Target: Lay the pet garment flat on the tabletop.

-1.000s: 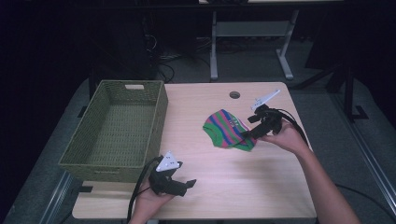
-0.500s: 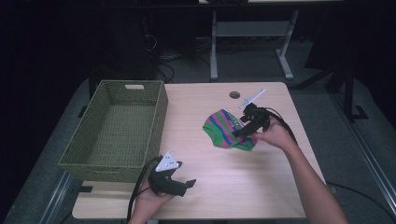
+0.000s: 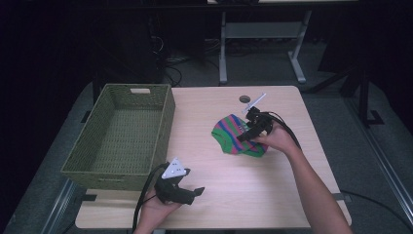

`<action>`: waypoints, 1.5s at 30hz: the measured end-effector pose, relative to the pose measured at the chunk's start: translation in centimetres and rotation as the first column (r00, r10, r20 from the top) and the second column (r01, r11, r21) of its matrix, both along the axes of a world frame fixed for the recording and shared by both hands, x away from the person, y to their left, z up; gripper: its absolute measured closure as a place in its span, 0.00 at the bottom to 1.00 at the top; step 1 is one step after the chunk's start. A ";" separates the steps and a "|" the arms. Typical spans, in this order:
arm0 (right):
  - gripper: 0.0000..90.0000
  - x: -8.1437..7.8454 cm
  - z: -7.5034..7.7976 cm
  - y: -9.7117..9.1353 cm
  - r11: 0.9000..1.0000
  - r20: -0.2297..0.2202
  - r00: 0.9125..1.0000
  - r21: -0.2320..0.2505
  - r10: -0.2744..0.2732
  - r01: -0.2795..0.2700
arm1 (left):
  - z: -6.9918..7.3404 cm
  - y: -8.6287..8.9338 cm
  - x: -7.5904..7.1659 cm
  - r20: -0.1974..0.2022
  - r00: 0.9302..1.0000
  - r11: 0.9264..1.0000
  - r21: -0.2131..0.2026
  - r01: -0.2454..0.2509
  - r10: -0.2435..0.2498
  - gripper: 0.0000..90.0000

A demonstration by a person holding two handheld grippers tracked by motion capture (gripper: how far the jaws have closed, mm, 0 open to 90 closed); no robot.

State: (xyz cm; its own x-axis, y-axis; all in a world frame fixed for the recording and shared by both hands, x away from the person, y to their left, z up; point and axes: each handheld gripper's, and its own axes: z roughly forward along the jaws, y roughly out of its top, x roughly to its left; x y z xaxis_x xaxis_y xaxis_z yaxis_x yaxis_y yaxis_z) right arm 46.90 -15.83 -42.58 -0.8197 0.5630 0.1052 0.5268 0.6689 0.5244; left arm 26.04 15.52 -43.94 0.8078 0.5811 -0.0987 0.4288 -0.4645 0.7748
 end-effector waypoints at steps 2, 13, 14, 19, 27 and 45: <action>0.17 0.3 -0.5 0.0 1.000 -0.002 1.000 -0.014 -0.018 0.018 | 0.0 0.0 0.0 0.000 1.000 1.000 0.000 0.000 0.000 0.19; 0.21 0.9 -2.1 0.3 0.996 -0.014 0.998 -0.073 -0.054 0.052 | -0.1 -0.2 0.0 -0.004 1.000 1.000 -0.001 0.006 -0.006 0.19; 0.20 0.9 -2.3 0.5 0.994 -0.012 0.999 -0.092 -0.053 0.052 | -0.1 -0.2 0.0 -0.003 1.000 1.000 0.001 0.005 -0.005 0.19; 0.22 0.6 -2.6 1.2 0.990 0.025 0.998 -0.133 -0.051 0.054 | -0.1 -0.1 0.0 -0.003 1.000 1.000 -0.002 0.002 -0.002 0.19; 0.32 0.5 -2.3 1.6 0.985 0.020 0.997 -0.160 -0.069 0.071 | -0.1 0.0 0.0 0.002 1.000 1.000 0.000 -0.005 0.005 0.19; 0.75 0.4 -1.9 1.7 0.984 0.052 0.997 -0.170 -0.050 0.058 | 0.0 0.2 0.1 -0.001 1.000 1.000 -0.010 -0.015 0.015 0.19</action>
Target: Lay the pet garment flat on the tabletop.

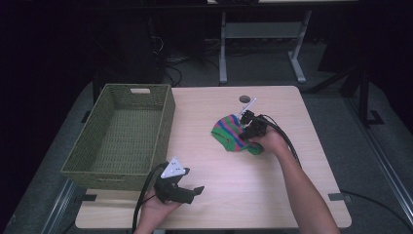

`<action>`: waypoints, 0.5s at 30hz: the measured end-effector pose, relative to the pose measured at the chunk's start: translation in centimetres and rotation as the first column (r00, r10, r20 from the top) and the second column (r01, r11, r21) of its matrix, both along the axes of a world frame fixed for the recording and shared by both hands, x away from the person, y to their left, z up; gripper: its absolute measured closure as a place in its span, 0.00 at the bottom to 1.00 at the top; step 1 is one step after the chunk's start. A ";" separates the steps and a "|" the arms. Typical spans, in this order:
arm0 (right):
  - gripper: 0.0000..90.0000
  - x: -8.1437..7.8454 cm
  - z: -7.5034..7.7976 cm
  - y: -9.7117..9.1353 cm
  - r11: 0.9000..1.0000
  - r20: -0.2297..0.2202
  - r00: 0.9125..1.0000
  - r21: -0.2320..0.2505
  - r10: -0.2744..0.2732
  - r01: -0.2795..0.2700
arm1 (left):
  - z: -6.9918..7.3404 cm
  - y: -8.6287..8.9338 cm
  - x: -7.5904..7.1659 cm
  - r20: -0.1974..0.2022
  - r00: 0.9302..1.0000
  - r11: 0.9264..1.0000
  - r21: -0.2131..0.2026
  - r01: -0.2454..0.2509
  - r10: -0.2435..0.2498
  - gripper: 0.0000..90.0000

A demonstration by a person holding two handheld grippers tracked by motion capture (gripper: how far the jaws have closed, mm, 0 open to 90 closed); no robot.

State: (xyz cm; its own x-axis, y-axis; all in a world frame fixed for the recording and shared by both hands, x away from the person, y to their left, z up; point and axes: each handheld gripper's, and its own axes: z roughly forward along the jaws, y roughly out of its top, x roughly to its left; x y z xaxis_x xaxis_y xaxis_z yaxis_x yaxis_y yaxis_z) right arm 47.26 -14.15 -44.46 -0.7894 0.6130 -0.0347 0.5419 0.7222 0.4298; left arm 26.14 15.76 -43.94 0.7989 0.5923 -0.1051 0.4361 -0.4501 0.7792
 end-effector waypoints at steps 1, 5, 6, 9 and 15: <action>0.78 0.0 0.0 -0.1 1.000 -0.004 1.000 0.009 0.000 0.000 | 0.0 0.0 0.0 -0.001 1.000 1.000 -0.005 -0.003 0.003 0.19; 0.82 0.1 0.2 -0.4 0.999 -0.024 1.000 0.033 -0.007 0.008 | 0.0 0.1 0.0 -0.001 1.000 1.000 -0.003 -0.004 0.004 0.19; 0.82 0.1 0.3 -0.5 0.999 -0.026 1.000 0.038 -0.003 0.004 | 0.0 0.1 0.0 -0.002 1.000 1.000 -0.006 -0.006 0.006 0.19; 0.83 0.0 0.5 -0.6 0.999 -0.037 0.999 0.044 0.003 -0.001 | 0.0 0.1 0.1 -0.004 1.000 1.000 -0.009 -0.006 0.006 0.19; 0.84 -0.1 1.0 -1.1 0.998 -0.047 0.999 0.056 -0.003 0.006 | 0.0 0.0 -0.1 0.001 1.000 1.000 -0.017 -0.011 0.011 0.19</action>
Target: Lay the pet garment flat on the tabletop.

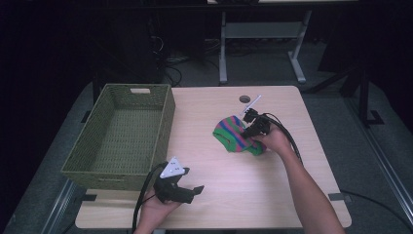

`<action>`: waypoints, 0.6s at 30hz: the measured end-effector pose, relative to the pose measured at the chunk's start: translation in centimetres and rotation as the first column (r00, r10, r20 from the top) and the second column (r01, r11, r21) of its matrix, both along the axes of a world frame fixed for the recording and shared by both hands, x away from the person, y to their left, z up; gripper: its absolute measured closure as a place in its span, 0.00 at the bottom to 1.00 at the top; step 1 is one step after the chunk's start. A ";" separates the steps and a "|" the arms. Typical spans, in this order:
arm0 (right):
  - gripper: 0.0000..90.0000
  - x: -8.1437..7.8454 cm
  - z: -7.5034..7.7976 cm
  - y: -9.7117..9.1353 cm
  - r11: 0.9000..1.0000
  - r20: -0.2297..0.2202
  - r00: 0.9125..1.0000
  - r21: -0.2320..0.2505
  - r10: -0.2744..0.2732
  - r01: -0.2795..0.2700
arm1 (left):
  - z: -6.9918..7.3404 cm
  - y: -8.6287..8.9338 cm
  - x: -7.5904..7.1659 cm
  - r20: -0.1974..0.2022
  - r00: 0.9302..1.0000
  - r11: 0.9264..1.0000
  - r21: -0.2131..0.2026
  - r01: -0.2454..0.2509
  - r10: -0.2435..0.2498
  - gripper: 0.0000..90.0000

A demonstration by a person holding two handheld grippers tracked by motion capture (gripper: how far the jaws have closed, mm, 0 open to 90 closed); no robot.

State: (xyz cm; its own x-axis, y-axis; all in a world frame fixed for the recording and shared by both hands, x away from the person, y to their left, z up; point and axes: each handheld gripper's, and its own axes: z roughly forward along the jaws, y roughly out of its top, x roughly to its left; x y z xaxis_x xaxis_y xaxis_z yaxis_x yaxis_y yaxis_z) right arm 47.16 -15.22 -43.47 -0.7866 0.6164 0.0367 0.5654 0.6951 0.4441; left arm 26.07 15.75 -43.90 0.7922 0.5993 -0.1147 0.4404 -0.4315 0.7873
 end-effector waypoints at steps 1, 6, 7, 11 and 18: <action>0.84 0.0 0.0 0.0 1.000 0.000 1.000 0.000 0.000 0.000 | 0.0 0.0 0.0 0.000 1.000 1.000 0.000 0.000 0.000 0.19; 0.85 -0.1 0.5 -0.3 1.000 0.001 1.000 0.015 -0.005 0.005 | 0.0 0.0 0.0 -0.001 1.000 1.000 0.005 0.000 0.000 0.19; 0.85 -0.2 0.6 -0.4 1.000 0.001 1.000 0.018 -0.006 0.006 | 0.0 0.0 0.0 0.003 1.000 1.000 0.003 -0.002 0.002 0.19; 0.85 -0.3 1.1 -0.5 1.000 0.009 1.000 0.029 -0.004 0.004 | 0.0 0.1 0.0 -0.004 1.000 1.000 0.002 -0.001 0.001 0.19; 0.85 -0.8 2.4 -0.9 0.999 0.043 0.999 0.050 0.005 -0.007 | 0.0 0.1 0.0 -0.004 1.000 1.000 0.007 0.001 -0.001 0.19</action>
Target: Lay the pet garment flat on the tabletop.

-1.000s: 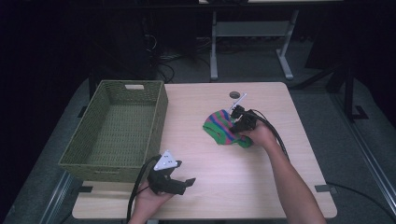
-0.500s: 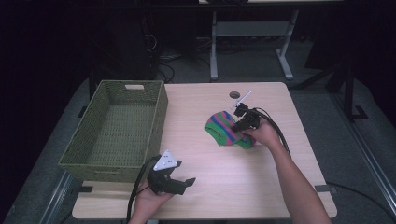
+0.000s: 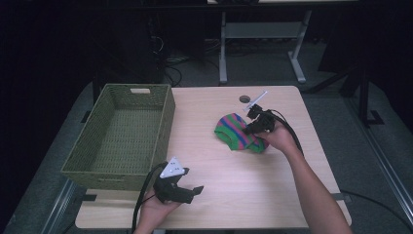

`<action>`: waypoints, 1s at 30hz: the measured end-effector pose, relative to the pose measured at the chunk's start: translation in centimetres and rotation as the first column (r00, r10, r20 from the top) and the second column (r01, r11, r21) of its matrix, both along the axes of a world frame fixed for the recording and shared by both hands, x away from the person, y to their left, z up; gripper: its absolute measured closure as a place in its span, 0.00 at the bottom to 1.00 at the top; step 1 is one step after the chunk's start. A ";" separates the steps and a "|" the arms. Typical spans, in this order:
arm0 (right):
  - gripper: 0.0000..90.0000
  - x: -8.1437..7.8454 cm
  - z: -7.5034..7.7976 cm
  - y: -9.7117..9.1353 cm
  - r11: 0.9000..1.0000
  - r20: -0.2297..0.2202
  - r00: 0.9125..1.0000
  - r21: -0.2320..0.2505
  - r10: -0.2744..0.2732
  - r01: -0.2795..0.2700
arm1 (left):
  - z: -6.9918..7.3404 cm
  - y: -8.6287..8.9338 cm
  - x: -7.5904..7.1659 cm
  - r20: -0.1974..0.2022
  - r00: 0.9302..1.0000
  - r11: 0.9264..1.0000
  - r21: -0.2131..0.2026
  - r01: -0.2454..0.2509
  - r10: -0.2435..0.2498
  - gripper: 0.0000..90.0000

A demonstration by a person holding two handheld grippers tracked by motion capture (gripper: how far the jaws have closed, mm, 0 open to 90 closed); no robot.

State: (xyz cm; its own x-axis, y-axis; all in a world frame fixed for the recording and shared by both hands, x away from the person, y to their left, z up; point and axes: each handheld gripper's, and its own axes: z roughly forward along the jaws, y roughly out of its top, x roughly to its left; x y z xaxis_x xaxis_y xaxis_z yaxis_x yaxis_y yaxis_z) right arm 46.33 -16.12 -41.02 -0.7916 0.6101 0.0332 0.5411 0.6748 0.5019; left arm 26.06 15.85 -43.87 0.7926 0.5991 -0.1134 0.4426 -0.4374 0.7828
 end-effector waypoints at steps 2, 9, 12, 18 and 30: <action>0.85 -0.2 0.5 -0.2 1.000 0.004 1.000 0.003 -0.004 0.004 | 0.0 0.0 0.0 0.001 1.000 1.000 0.003 0.003 -0.003 0.19; 0.85 -1.3 2.3 -0.6 0.999 0.032 0.999 0.050 0.014 -0.016 | 0.0 0.0 0.0 0.002 1.000 1.000 -0.004 -0.003 0.003 0.19; 0.85 -1.7 2.8 -0.6 0.998 0.040 0.999 0.060 0.023 -0.025 | 0.0 0.0 0.0 0.003 1.000 1.000 -0.004 -0.002 0.002 0.19; 0.85 -2.3 3.8 -0.8 0.996 0.045 0.998 0.083 0.032 -0.035 | -0.1 0.1 0.1 -0.001 1.000 1.000 -0.005 -0.005 0.005 0.19; 0.85 -3.6 5.3 -1.1 0.992 0.070 0.996 0.111 0.051 -0.059 | -0.1 0.1 0.1 -0.005 1.000 1.000 -0.001 -0.004 0.004 0.19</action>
